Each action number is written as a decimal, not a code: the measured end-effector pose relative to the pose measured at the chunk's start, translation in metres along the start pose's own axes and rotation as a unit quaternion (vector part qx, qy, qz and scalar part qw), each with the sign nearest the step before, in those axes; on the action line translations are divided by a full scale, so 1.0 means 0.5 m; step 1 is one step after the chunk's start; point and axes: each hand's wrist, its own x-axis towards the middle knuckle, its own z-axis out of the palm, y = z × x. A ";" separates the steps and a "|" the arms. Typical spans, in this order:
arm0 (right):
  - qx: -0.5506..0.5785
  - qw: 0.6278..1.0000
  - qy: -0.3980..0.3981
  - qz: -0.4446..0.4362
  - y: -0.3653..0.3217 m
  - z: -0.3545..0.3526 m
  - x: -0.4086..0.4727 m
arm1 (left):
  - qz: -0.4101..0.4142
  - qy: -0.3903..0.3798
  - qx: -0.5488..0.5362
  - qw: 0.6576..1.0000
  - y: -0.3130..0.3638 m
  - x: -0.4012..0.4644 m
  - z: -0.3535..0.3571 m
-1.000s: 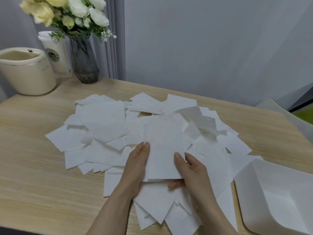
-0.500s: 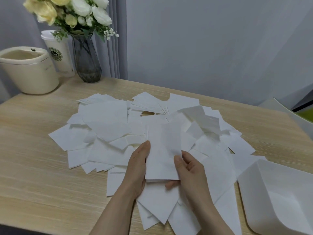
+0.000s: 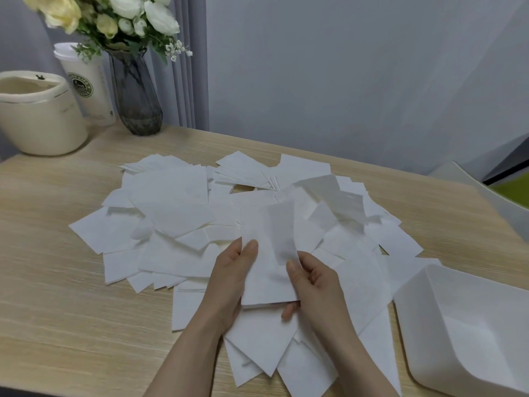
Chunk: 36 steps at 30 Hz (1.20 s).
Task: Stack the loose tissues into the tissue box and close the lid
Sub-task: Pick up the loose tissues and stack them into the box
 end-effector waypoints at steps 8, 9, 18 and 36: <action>-0.086 0.949 0.284 -0.106 -0.006 -0.077 0.090 | -0.006 0.009 -0.016 1.000 -0.009 0.005 -0.001; -0.109 0.935 0.318 -0.109 -0.007 -0.092 0.111 | -0.007 0.010 -0.017 1.000 -0.008 0.005 -0.001; -0.165 0.911 0.375 -0.044 -0.010 -0.129 0.208 | -0.018 0.004 -0.032 0.999 -0.004 0.003 0.003; 0.229 0.924 0.298 -0.065 -0.049 -0.094 0.040 | -0.015 0.016 -0.039 0.999 -0.003 0.005 0.005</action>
